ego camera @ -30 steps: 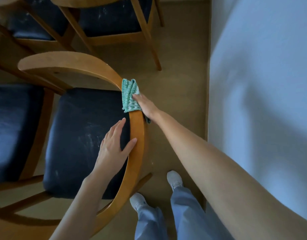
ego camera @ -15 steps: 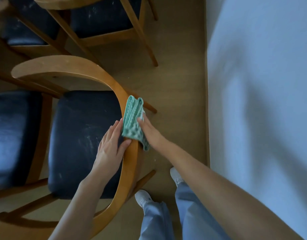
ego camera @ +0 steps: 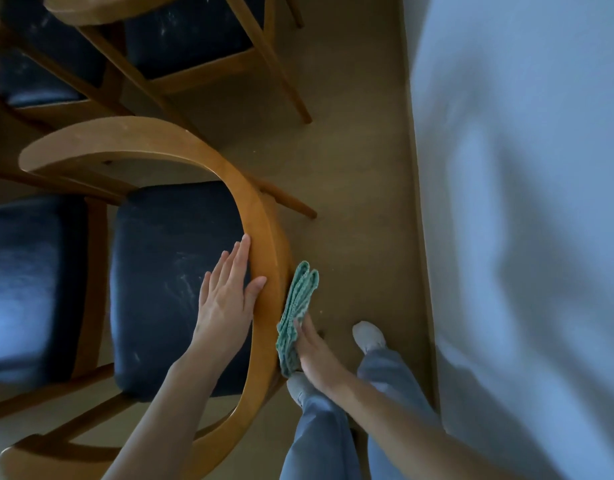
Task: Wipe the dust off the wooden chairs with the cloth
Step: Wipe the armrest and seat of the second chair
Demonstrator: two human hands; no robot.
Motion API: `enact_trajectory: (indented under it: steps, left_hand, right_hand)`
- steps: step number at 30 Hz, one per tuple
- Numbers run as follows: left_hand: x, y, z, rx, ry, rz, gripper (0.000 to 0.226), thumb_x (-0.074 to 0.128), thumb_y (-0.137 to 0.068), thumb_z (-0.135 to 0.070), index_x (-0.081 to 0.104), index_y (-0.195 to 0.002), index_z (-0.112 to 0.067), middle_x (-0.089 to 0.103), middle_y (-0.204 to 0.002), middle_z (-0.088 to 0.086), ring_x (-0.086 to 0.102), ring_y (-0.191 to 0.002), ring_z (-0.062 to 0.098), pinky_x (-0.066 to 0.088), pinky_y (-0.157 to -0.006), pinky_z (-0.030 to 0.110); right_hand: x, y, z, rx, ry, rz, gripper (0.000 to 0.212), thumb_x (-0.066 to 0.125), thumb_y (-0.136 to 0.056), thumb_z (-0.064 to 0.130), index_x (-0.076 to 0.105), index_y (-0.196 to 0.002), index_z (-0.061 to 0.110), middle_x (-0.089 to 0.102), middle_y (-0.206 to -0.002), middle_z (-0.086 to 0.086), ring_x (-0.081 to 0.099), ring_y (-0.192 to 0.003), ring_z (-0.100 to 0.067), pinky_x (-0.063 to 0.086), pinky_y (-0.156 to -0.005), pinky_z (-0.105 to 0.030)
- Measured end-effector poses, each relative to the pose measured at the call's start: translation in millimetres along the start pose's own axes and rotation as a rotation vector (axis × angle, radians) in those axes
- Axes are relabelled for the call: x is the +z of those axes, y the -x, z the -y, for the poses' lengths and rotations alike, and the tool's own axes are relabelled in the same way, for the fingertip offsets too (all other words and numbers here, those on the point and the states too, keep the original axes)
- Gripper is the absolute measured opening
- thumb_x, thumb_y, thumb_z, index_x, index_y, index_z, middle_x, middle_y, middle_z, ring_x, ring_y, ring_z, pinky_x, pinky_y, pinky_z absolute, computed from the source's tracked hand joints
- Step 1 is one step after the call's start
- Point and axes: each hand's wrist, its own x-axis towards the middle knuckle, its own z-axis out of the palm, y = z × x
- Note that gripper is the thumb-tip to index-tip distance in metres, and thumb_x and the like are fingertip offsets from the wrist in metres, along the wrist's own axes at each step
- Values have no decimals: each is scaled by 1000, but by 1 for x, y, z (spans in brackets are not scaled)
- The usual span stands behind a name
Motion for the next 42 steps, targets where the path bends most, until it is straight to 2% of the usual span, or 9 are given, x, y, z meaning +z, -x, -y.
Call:
enact_trajectory:
  steps: [5,10,14,18,23,27,33,39,42]
  left_hand:
    - [0,2,0,23,-21,-1,69,14,-83,-58,-7,-145,-37,7,-158,-4,-1,-145,14,-4,-118,38]
    - [5,1,4,20,-74,-45,70,14,-86,-56,0,-149,-29,6,-158,-3,2,-145,14,4,-118,38]
    - [6,1,4,32,-106,-32,71,12,-86,-56,0,-150,-27,3,-159,-3,-2,-145,14,0,-118,38]
    - [5,1,5,71,-152,-67,65,13,-90,-53,-7,-148,-31,4,-159,-3,1,-145,14,1,-117,36]
    - [2,-3,12,168,-236,-84,63,15,-96,-50,-8,-149,-27,6,-159,-1,3,-146,18,3,-117,39]
    - [-6,-8,23,295,-267,-91,63,21,-97,-50,-1,-150,-24,7,-159,3,6,-145,22,6,-116,41]
    - [-15,-4,55,394,-236,-68,61,30,-98,-45,6,-151,-25,10,-158,3,8,-145,22,9,-117,42]
    - [-14,2,71,454,-90,-27,64,32,-95,-46,8,-151,-24,13,-158,4,12,-144,21,13,-116,42]
    - [-9,9,62,514,-52,-9,70,29,-90,-53,7,-150,-25,12,-158,4,12,-144,21,13,-115,41]
  right_hand:
    - [-16,-48,42,-88,45,-95,54,21,-102,31,-1,-151,20,22,-153,-5,27,-140,-18,32,-107,-18]
    - [-27,-91,102,-93,291,-77,52,24,-102,43,19,-150,23,30,-152,-2,30,-138,-18,21,-113,-31]
    - [-18,-64,96,-63,240,-121,52,18,-101,45,15,-151,28,29,-152,2,28,-138,-16,22,-98,-21]
    - [-4,-20,50,-23,60,-172,47,21,-102,36,17,-148,26,40,-131,15,40,-122,2,34,-76,6]
    - [29,11,-24,-53,-105,-263,67,42,-87,47,23,-147,22,51,-134,9,53,-115,5,44,-91,-13]
    - [47,3,-6,-70,-104,-421,55,27,-97,41,27,-146,16,43,-141,3,44,-128,-8,38,-93,-11]
    - [39,-16,40,-155,132,-485,49,23,-102,45,45,-137,20,54,-130,-2,50,-119,-16,35,-104,-32]
    - [55,-4,-8,-214,-51,-442,49,19,-98,46,26,-142,27,46,-126,13,45,-120,-2,35,-96,-10]
    - [75,12,-63,-273,-161,-364,54,31,-91,41,15,-142,31,46,-133,12,49,-122,0,40,-103,-20]
